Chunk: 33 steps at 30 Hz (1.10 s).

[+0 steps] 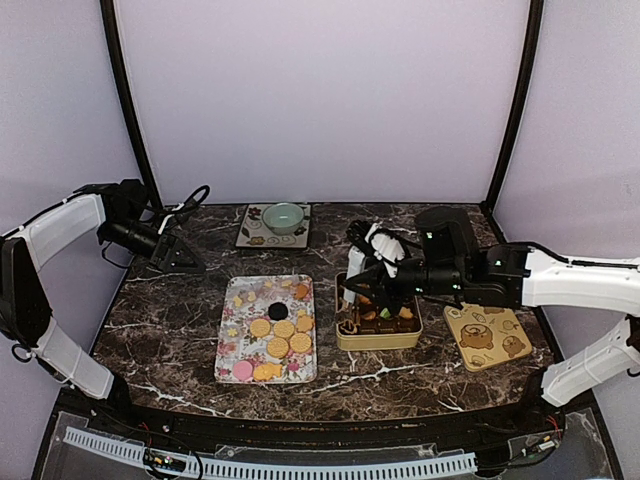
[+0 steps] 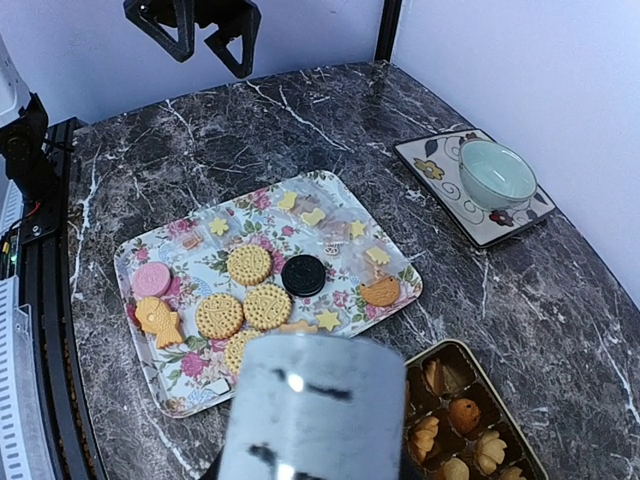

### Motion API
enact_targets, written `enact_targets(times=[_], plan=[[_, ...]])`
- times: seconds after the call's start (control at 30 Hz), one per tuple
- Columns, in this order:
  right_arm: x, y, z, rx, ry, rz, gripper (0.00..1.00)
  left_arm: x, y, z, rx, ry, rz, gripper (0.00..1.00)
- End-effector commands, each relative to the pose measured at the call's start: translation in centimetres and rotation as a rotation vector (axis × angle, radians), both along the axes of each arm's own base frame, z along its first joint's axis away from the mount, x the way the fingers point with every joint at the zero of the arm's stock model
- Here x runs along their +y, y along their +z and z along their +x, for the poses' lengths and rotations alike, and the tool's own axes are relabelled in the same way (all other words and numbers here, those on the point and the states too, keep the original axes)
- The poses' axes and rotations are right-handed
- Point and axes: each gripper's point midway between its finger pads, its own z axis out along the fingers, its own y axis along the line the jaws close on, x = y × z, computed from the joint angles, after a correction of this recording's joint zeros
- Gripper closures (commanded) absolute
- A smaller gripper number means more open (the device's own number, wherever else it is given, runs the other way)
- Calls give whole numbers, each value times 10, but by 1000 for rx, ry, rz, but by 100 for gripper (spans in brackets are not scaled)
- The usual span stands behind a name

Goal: Pack the cookies
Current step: Place the fake cookies in the empty pocket of the box.

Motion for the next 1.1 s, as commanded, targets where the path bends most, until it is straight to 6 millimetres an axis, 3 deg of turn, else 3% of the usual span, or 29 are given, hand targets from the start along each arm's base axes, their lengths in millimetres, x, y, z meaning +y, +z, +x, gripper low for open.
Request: enact_targets(times=[0.0, 0.27, 0.53, 0.73, 1.07], plan=[[-1, 25, 5, -51, -44, 62, 98, 0, 7, -4, -10, -10, -16, 6], [-9, 35, 8, -86, -80, 93, 97, 0, 7, -4, -5, -10, -20, 6], [-6, 19, 4, -41, -61, 81, 94, 0, 5, -5, 0, -11, -16, 6], [-7, 17, 6, -41, -74, 86, 75, 0, 6, -4, -9, -5, -10, 1], [-9, 35, 9, -76, -88, 107, 68, 1, 5, -4, -9, -10, -8, 1]])
